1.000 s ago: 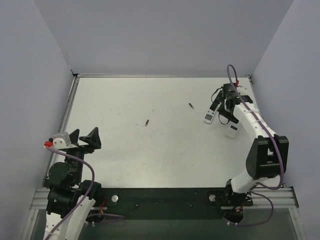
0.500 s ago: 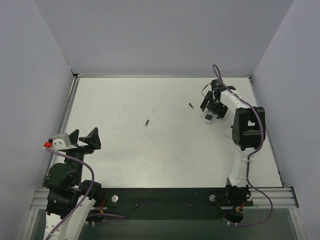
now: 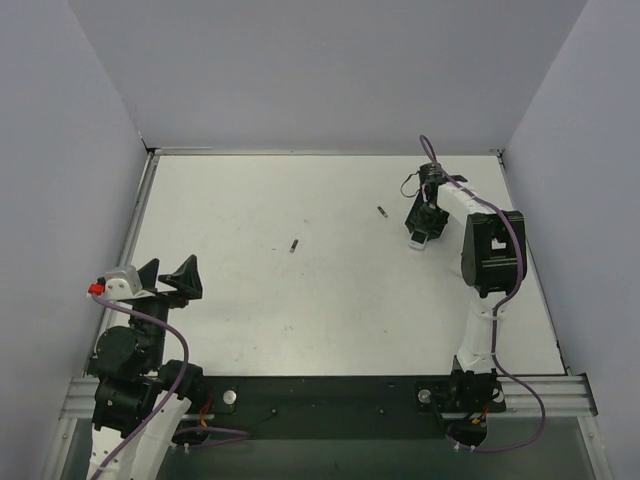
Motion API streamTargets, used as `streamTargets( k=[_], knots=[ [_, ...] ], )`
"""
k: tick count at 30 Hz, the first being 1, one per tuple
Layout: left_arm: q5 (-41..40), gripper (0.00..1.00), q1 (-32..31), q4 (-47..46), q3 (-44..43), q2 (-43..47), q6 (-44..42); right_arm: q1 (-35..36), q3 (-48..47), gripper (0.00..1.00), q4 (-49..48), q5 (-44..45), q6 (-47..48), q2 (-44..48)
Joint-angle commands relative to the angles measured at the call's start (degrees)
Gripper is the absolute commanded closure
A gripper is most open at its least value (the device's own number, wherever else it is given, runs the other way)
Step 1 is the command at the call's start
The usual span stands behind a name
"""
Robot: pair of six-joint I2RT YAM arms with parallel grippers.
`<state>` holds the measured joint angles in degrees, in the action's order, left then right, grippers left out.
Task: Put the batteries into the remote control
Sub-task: Pick up the remote control from the center of the board.
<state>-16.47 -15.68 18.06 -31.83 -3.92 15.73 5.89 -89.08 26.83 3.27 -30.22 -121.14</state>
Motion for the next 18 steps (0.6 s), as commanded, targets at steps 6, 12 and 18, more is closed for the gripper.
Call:
streamTargets(
  k=[6,12,18],
  knots=[
    [11.9,0.07,0.5,-4.1,0.4,-4.7,3.1,8.2,18.9,0.87,-7.2,1.2,0.9,21.2],
    [24.0,0.07,0.7,-10.4,2.4,-11.7,10.2,14.3,31.0,1.0,-19.3,-8.1,1.1,39.0],
    [35.2,0.07,0.2,-27.3,7.8,-17.2,22.3,21.8,41.3,1.0,-33.1,-16.8,2.6,53.0]
  ],
)
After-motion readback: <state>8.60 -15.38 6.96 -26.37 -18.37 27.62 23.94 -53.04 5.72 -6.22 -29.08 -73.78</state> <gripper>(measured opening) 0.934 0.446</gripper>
